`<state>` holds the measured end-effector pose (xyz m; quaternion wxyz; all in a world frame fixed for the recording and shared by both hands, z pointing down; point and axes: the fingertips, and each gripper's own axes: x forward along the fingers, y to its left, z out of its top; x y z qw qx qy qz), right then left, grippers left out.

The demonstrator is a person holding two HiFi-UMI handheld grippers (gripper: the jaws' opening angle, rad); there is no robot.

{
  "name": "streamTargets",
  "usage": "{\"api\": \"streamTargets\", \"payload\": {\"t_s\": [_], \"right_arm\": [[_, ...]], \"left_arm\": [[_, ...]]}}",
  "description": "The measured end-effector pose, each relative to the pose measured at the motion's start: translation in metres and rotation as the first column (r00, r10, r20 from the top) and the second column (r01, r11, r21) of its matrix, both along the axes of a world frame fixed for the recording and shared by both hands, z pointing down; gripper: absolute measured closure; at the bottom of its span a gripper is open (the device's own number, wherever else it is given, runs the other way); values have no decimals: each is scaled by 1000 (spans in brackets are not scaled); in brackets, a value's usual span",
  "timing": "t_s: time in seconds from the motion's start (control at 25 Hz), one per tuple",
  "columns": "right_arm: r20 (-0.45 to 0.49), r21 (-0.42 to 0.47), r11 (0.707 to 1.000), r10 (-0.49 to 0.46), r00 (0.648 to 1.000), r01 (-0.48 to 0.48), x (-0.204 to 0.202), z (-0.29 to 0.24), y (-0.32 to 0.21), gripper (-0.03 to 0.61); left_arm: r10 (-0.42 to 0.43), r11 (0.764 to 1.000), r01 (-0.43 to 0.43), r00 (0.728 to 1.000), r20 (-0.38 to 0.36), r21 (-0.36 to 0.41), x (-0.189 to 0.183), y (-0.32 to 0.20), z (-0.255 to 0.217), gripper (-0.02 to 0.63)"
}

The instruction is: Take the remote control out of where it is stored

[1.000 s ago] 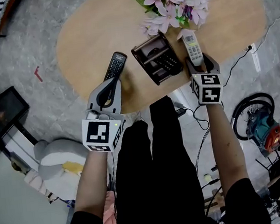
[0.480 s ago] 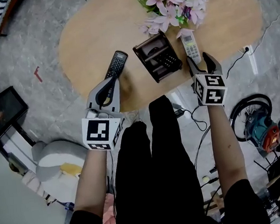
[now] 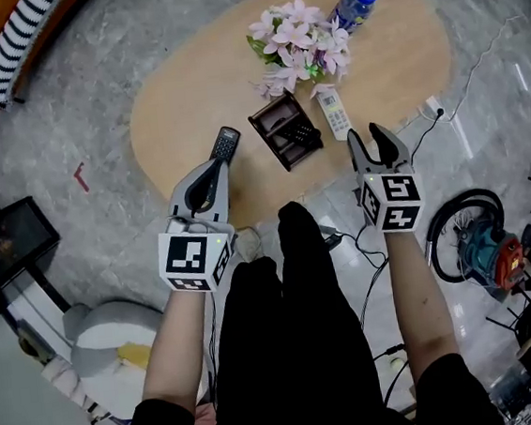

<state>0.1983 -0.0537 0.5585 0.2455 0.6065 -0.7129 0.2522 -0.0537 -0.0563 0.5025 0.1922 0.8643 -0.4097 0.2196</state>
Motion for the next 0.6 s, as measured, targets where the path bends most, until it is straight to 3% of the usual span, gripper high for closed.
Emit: {"api": "streamTargets", "payload": {"t_s": [0.08,0.28,0.6], "right_arm": [[6,46,998,29,1000,-30,-1,-25,6,463],[3,123,991,50,999,-50,-12,-72,24,552],[13,123,992,20,1000,-22,-39,-101,46,555]], "left_arm": [[2,1000,-1,1000,-14,18,-3,2,-15,607],[4,999,-3,1000,-28,52,-12,9,-46,607],[1,998,4,997,-83,58,-22,24,-74,607]]}}
